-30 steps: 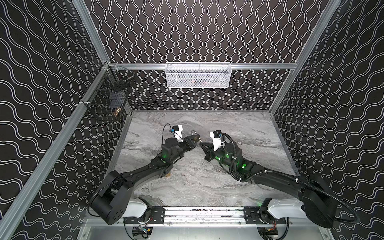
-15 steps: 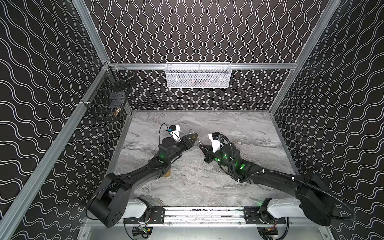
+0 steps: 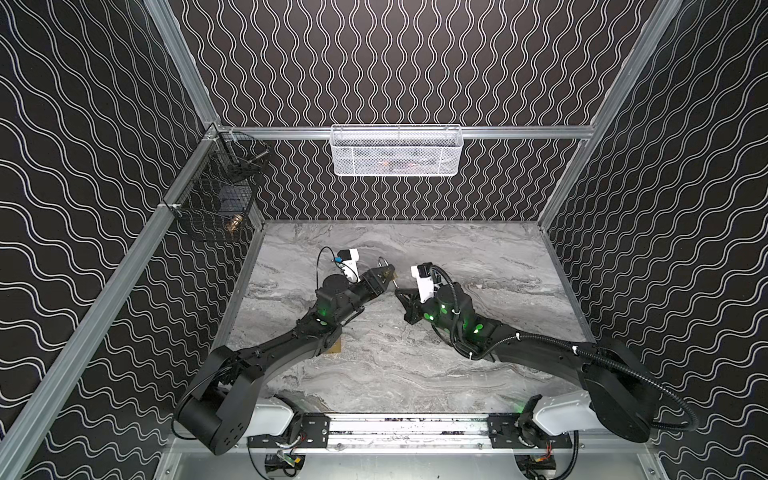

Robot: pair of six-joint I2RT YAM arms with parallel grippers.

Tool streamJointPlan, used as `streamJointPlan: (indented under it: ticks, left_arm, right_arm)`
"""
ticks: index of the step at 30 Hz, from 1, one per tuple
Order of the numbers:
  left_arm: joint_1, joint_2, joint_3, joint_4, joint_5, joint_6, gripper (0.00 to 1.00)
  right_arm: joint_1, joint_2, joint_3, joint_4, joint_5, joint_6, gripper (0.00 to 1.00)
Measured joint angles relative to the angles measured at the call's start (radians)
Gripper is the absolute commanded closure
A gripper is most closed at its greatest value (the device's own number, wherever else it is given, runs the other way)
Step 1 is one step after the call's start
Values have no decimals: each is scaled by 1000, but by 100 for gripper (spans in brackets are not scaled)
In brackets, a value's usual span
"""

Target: Unlock with the key

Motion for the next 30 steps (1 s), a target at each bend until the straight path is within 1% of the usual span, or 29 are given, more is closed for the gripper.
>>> streamJointPlan:
  ticks: [20,30]
  left_arm:
    - [3,-11,-3,26,14,-15,96]
    - [4,-12,-6,26,14,-14,96]
  right_arm:
    - [-13,9,16,-2,-9,9,100]
    - [-18,13,37,-34,-16,13,100]
